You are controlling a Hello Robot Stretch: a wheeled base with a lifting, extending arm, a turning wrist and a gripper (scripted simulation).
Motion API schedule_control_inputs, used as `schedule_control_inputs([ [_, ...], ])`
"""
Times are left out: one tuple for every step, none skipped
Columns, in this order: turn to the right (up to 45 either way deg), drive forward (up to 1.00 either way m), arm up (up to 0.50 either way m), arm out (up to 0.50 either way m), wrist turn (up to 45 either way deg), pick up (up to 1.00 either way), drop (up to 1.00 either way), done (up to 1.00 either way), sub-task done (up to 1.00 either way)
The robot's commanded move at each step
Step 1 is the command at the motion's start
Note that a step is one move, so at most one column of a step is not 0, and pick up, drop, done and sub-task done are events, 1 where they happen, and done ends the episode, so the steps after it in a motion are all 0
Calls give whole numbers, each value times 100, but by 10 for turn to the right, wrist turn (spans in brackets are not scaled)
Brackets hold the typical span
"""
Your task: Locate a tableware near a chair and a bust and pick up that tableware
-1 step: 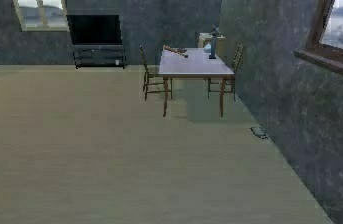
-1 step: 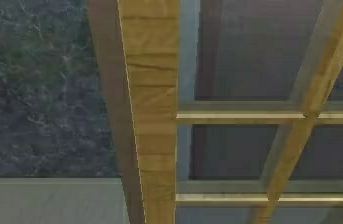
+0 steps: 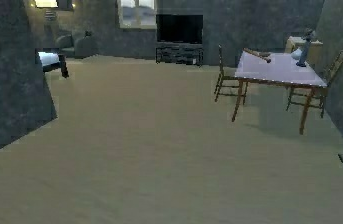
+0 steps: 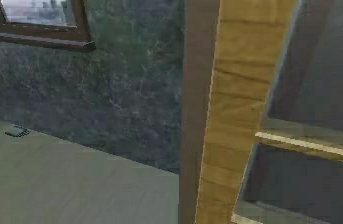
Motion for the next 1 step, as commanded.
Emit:
schedule_control_inputs([
  [0,40,0,0,0,0,0,0,0],
])
